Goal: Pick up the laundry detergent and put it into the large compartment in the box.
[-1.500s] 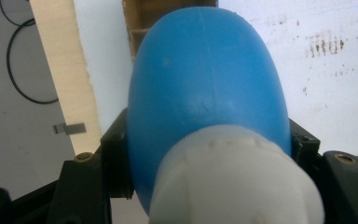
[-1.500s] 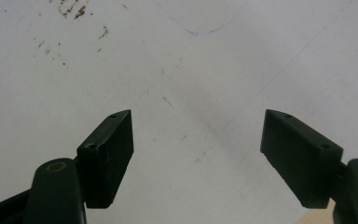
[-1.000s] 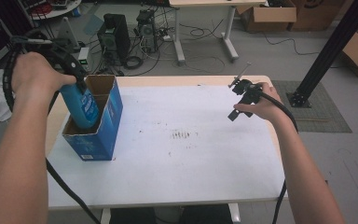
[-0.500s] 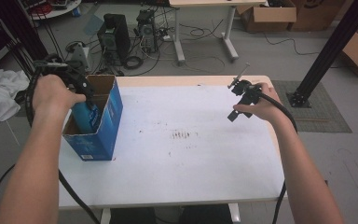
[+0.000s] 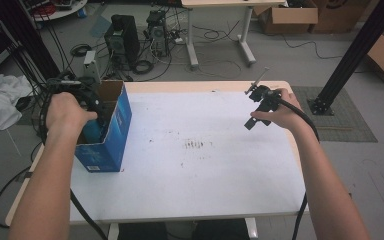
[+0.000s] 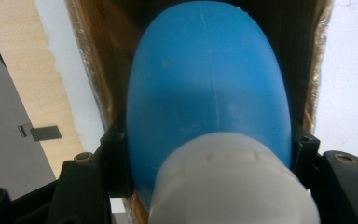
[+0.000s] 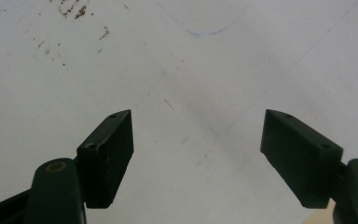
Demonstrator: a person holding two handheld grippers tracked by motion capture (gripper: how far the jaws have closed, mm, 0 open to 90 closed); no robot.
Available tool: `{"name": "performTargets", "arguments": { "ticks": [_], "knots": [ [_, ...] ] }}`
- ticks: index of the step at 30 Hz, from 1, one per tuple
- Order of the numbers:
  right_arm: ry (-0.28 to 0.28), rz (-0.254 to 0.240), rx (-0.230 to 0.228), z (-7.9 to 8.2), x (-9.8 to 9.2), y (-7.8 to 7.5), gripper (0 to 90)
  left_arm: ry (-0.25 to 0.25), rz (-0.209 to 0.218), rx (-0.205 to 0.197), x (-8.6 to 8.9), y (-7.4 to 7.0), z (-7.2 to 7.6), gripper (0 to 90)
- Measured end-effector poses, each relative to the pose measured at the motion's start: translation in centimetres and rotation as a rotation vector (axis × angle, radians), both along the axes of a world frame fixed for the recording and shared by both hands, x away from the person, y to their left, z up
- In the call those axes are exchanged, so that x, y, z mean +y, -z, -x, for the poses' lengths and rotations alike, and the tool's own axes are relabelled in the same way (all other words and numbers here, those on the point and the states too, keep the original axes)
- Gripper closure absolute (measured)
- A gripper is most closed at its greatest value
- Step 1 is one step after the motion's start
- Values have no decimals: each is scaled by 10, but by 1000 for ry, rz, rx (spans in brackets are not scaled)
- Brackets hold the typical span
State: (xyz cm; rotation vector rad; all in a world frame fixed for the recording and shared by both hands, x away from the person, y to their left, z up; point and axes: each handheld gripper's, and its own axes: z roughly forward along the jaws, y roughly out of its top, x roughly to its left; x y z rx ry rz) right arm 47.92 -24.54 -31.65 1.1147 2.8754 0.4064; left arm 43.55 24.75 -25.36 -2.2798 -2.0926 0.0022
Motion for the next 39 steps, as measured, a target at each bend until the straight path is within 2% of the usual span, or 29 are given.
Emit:
{"name": "performTargets", "arguments": {
  "ticks": [15,18,22,39],
  "knots": [
    [5,-1,1,1,-1,-1,254,-2,0,-6,3,18,3,379],
    [3,-3,-4,0,-1,-1,254,-10,9,1,3,22,3,379],
    [2,-3,-3,1,-1,-1,254,-12,1,8,2,28,3,379],
    [1,-2,-3,2,0,-1,254,-21,3,4,2,29,6,376]
  ]
}}
